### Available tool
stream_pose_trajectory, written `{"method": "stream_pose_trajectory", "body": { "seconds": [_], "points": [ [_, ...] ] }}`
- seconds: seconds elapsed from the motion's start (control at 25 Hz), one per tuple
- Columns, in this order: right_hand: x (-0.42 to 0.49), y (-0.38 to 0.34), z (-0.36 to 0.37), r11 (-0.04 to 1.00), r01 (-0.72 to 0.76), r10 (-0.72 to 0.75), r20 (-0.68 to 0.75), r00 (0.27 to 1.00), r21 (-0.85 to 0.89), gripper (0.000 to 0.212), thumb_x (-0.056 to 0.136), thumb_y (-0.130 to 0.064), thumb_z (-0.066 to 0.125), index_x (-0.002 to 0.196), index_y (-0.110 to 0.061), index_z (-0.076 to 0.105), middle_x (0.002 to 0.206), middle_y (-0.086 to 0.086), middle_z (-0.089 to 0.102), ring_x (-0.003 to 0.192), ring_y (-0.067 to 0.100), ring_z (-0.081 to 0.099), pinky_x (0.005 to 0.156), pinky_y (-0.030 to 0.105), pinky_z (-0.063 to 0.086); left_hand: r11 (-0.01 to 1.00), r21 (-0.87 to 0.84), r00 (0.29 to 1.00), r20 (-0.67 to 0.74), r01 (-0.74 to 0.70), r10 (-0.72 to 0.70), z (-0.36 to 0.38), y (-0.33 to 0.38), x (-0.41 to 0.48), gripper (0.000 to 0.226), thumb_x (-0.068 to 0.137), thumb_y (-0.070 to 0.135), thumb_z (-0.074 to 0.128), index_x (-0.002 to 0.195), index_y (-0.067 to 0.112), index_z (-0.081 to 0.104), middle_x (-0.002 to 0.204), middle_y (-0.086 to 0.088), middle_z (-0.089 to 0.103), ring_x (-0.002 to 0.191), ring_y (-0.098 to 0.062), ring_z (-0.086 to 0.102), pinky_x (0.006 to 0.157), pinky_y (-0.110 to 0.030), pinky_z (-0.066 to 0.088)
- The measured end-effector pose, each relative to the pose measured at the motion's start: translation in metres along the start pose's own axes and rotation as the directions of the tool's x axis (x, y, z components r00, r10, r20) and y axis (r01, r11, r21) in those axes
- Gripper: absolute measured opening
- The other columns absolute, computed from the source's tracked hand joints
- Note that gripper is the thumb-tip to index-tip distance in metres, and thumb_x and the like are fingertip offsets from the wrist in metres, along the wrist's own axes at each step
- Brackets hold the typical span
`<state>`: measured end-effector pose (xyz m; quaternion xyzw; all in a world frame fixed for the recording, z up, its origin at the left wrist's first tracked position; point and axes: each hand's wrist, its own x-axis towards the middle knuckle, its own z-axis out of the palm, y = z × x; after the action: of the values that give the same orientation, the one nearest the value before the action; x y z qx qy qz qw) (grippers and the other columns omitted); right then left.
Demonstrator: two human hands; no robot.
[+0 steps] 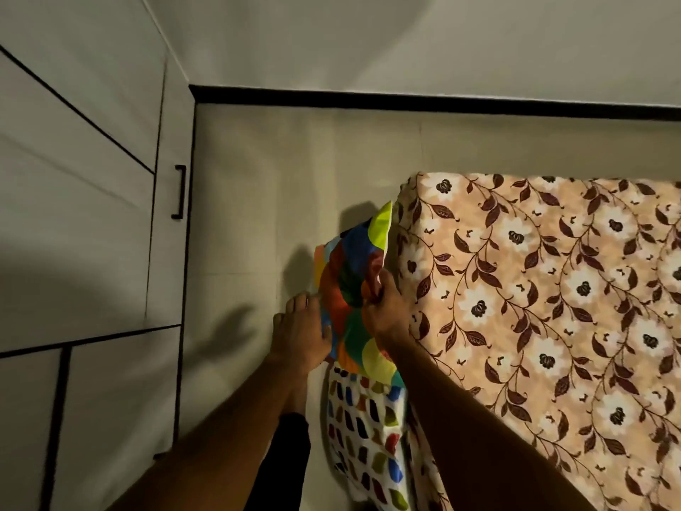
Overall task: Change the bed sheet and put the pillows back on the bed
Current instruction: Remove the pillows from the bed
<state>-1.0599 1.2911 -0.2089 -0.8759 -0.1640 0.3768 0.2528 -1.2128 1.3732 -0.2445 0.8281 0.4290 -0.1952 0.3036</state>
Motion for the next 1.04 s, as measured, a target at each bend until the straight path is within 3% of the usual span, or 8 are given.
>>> {"method": "stream_pose_trajectory", "body": {
  "seconds": [0.2, 0.32, 0.44, 0.52, 0.6, 0.76, 0.96, 1.04],
  "points": [
    [0.09, 0.08, 0.055, 0.997, -0.081, 0.081, -0.013, 0.997, 0.01, 0.048, 0.102, -0.016, 0.055, 0.148, -0.026, 0.046, 0.127, 0.006, 0.066, 0.115, 0.029, 0.065, 0.089, 0.034, 0.052, 0.995, 0.078, 0.998, 0.016, -0.055, 0.054, 0.064, -0.018, 0.058, 0.061, 0.098, 0.041, 0.057, 0.151, 0.018, 0.036, 0.156, -0.006, 0.037, 0.145, -0.025, 0.036, 0.114, -0.046, 0.036],
    [0.118, 0.113, 0.065, 0.992, -0.121, 0.122, -0.021, 0.992, 0.04, 0.046, 0.107, -0.03, 0.053, 0.152, -0.027, 0.044, 0.132, 0.009, 0.065, 0.118, 0.031, 0.064, 0.098, 0.038, 0.053, 0.995, 0.084, 0.998, 0.002, -0.063, 0.063, 0.082, -0.022, 0.076, 0.068, 0.099, 0.041, 0.057, 0.157, 0.018, 0.029, 0.165, -0.005, 0.027, 0.153, -0.024, 0.026, 0.121, -0.048, 0.03],
    [0.13, 0.133, 0.074, 0.993, -0.121, 0.121, -0.013, 0.993, -0.01, 0.052, 0.106, -0.024, 0.052, 0.155, -0.023, 0.038, 0.137, 0.015, 0.062, 0.123, 0.038, 0.062, 0.102, 0.049, 0.054, 0.99, 0.125, 0.997, 0.015, -0.071, 0.07, 0.093, -0.028, 0.088, 0.072, 0.099, 0.042, 0.057, 0.16, 0.018, 0.026, 0.166, -0.007, 0.024, 0.154, -0.025, 0.024, 0.123, -0.049, 0.028],
    [0.129, 0.13, 0.081, 0.987, -0.147, 0.145, -0.023, 0.989, -0.065, 0.061, 0.104, -0.022, 0.051, 0.159, -0.017, 0.027, 0.144, 0.021, 0.056, 0.127, 0.044, 0.058, 0.102, 0.052, 0.052, 0.988, 0.144, 0.998, 0.022, -0.063, 0.061, 0.096, -0.031, 0.091, 0.073, 0.099, 0.042, 0.057, 0.16, 0.019, 0.025, 0.167, -0.006, 0.024, 0.154, -0.024, 0.023, 0.123, -0.049, 0.028],
    [0.121, 0.117, 0.09, 0.974, -0.182, 0.174, -0.071, 0.982, -0.134, 0.079, 0.099, -0.038, 0.054, 0.163, -0.015, 0.015, 0.155, 0.021, 0.045, 0.137, 0.042, 0.051, 0.106, 0.056, 0.049, 0.989, 0.14, 0.998, 0.036, -0.057, 0.053, 0.096, -0.031, 0.091, 0.073, 0.099, 0.042, 0.057, 0.161, 0.02, 0.024, 0.168, -0.006, 0.022, 0.155, -0.024, 0.022, 0.123, -0.049, 0.028],
    [0.083, 0.101, 0.111, 0.91, -0.05, -0.025, -0.176, 0.984, -0.411, 0.11, 0.087, -0.051, 0.069, 0.166, -0.019, -0.001, 0.174, 0.009, 0.006, 0.158, 0.033, 0.019, 0.12, 0.055, 0.028, 0.989, 0.136, 0.998, 0.033, -0.052, 0.048, 0.095, -0.028, 0.085, 0.073, 0.099, 0.042, 0.058, 0.16, 0.019, 0.026, 0.168, -0.006, 0.023, 0.155, -0.025, 0.023, 0.122, -0.048, 0.028],
    [0.081, 0.125, 0.126, 0.931, -0.061, 0.05, -0.041, 0.998, -0.361, 0.107, 0.089, -0.05, 0.057, 0.166, -0.018, -0.009, 0.174, 0.009, -0.009, 0.161, 0.031, -0.004, 0.129, 0.054, 0.012, 0.987, 0.143, 0.997, 0.032, -0.067, 0.063, 0.101, -0.024, 0.083, 0.069, 0.099, 0.04, 0.06, 0.158, 0.02, 0.03, 0.168, -0.005, 0.023, 0.155, -0.025, 0.023, 0.122, -0.048, 0.029],
    [0.101, 0.138, 0.116, 0.976, -0.061, 0.069, 0.033, 0.997, -0.208, 0.103, 0.092, -0.051, 0.06, 0.167, -0.019, -0.003, 0.174, 0.011, 0.004, 0.16, 0.033, 0.009, 0.129, 0.053, 0.016, 0.985, 0.149, 0.996, 0.035, -0.083, 0.079, 0.104, -0.024, 0.083, 0.067, 0.099, 0.039, 0.06, 0.157, 0.02, 0.032, 0.168, -0.006, 0.023, 0.155, -0.025, 0.023, 0.122, -0.048, 0.028]
  ]
}}
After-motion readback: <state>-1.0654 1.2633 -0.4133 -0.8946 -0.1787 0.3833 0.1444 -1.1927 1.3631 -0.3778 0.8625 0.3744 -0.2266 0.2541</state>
